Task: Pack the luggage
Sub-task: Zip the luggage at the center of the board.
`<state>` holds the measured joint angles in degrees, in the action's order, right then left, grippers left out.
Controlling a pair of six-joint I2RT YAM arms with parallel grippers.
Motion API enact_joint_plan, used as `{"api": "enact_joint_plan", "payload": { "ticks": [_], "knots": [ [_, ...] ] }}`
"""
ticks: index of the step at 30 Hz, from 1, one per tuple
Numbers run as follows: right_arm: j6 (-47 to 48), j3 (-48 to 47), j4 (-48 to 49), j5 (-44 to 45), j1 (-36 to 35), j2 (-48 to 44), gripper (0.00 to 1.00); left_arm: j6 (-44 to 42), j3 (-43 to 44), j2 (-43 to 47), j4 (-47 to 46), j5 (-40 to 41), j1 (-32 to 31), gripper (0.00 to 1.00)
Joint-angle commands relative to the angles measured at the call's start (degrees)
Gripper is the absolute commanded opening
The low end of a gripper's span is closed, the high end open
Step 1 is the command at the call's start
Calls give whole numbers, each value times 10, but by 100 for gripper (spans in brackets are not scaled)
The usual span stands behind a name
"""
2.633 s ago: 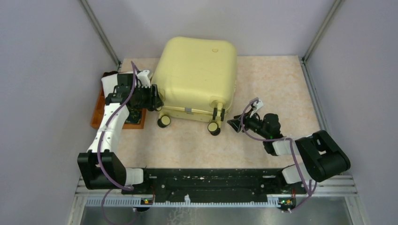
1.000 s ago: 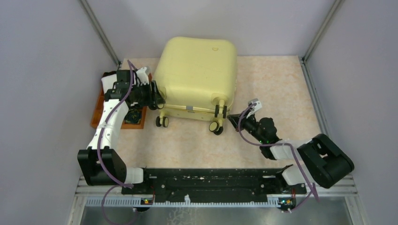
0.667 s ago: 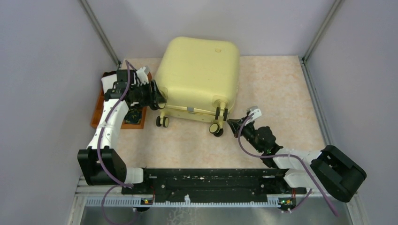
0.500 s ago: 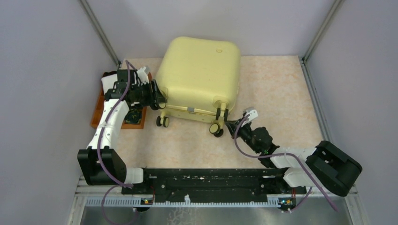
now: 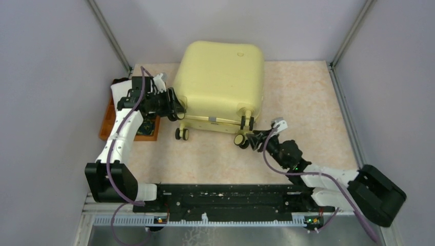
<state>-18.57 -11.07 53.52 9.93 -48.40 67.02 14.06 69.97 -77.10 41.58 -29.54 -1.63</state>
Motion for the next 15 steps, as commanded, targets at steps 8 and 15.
{"api": "enact_joint_plan", "payload": {
  "ticks": [8,15],
  "knots": [
    [5,44,-145,-129,165,-132,60,-3,93,38,-116,-66,2,0],
    [33,8,-43,-164,181,-31,56,-5,106,38,-110,-64,3,0]
  ]
}}
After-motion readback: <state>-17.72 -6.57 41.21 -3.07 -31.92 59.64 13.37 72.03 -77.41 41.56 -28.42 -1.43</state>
